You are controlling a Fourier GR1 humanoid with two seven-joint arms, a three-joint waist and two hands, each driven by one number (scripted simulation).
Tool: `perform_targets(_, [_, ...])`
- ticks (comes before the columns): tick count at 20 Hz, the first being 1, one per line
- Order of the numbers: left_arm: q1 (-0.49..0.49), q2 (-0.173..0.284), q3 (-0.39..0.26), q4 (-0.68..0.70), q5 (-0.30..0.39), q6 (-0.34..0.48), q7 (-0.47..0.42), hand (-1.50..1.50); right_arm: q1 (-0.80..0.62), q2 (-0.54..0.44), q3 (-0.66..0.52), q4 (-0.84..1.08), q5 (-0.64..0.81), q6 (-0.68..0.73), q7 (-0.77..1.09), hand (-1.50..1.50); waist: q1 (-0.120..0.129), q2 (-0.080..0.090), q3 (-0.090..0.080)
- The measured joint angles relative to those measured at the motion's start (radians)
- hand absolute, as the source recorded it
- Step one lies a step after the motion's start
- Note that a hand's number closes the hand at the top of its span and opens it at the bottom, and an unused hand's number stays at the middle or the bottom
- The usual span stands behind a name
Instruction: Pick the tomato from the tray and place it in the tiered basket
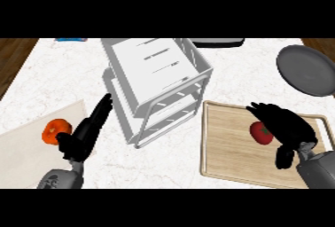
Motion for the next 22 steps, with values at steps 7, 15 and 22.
perform_targets(7, [0.009, -0.022, 0.023, -0.016, -0.026, -0.014, 0.011, 0.0, -0.01, 0.065, -0.042, 0.083, 0.092, 0.001, -0.074, -1.5, 0.0, 0.0, 0.0])
perform_targets(15, [0.006, -0.035, 0.036, -0.025, -0.041, -0.021, 0.036, 0.0, 0.021, 0.115, -0.083, 0.13, 0.099, -0.103, -0.227, 1.5, -0.001, 0.001, -0.001])
perform_targets(22, [0.013, -0.044, 0.054, -0.039, -0.052, -0.045, 0.046, 0.0, -0.032, 0.173, -0.128, 0.225, 0.152, -0.163, -0.323, 1.5, 0.0, 0.0, -0.003])
